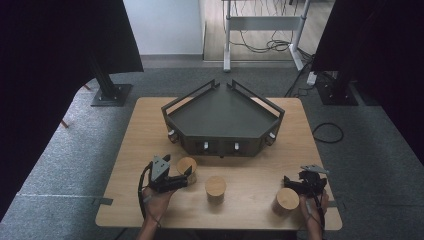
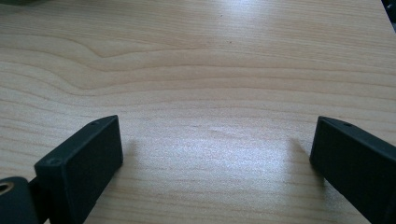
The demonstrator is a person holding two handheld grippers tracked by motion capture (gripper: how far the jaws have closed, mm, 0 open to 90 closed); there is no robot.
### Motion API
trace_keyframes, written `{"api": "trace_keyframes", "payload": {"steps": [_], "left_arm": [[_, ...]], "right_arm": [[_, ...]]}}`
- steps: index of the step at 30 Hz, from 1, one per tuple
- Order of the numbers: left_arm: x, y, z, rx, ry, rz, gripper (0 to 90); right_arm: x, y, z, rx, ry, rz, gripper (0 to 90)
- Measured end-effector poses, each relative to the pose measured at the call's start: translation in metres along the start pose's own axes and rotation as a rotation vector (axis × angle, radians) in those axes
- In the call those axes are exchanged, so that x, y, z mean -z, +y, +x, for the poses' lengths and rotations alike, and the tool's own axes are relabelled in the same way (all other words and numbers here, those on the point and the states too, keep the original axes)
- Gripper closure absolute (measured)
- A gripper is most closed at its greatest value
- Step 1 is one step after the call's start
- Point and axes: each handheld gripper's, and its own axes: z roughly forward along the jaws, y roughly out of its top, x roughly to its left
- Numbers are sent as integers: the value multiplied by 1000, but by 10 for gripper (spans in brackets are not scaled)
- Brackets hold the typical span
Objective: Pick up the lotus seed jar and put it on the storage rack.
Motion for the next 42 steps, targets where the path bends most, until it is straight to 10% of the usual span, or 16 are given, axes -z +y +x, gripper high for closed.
{"api": "trace_keyframes", "payload": {"steps": [42], "left_arm": [[-36,-9,-4,-17,3,134,97]], "right_arm": [[0,0,0,0,0,0,19]]}}
